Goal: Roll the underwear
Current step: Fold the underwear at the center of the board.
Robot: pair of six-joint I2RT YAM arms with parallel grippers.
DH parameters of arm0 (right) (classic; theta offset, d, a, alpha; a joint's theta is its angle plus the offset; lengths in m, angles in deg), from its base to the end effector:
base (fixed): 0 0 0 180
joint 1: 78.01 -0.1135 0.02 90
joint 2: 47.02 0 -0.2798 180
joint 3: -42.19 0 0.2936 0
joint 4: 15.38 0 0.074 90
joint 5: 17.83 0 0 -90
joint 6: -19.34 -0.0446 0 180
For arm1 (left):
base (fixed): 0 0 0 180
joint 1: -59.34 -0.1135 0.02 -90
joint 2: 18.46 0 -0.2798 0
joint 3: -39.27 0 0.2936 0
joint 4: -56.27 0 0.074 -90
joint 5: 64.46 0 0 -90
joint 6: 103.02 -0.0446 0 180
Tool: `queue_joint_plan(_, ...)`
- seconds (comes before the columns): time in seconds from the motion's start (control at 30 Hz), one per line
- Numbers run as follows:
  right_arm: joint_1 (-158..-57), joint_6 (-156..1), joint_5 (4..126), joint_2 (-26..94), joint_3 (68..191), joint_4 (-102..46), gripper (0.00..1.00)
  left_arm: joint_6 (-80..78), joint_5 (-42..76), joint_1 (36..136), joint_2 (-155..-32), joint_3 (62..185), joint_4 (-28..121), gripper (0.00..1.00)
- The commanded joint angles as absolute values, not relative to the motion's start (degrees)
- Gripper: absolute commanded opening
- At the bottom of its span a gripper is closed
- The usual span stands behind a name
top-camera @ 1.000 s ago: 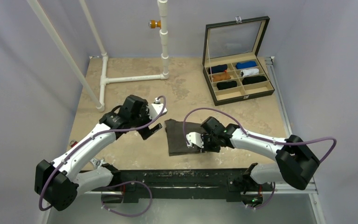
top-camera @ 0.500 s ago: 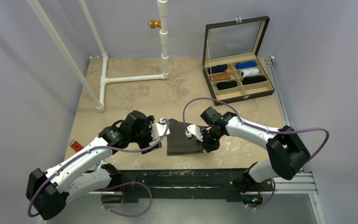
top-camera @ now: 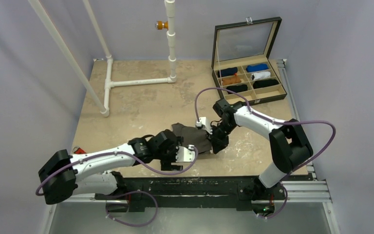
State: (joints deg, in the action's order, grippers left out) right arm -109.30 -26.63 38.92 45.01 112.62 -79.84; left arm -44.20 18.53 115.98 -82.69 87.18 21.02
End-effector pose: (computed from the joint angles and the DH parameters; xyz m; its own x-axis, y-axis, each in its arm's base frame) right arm 0.2527 0.1822 0.1740 -0.2887 -0.8556 -0.4296 -0.9280 0.1396 0.3455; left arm 0.1349 -0.2148 0.1903 0.0822 0.8095 -0.5813 0.9679 0.0740 0.2400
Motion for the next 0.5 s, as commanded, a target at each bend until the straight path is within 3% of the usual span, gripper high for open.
queue_joint_plan(0.0, -107.58, -25.79, 34.51, 45.59, 115.86, -83.86, 0.0, -45.96, 21.62, 120.46, -87.9, 90.21, 28.54, 0.85)
queue_joint_plan(0.1, -107.1, -26.0, 34.32, 45.72, 116.41, -84.14, 0.0, -47.29, 24.16, 122.43, -91.57, 91.07, 29.41, 0.78)
queue_joint_plan(0.47, -106.59, -25.32, 32.99, 47.23, 117.27, -84.97, 0.0, -45.72, 27.82, 123.36, -98.25, 93.65, 29.98, 0.76)
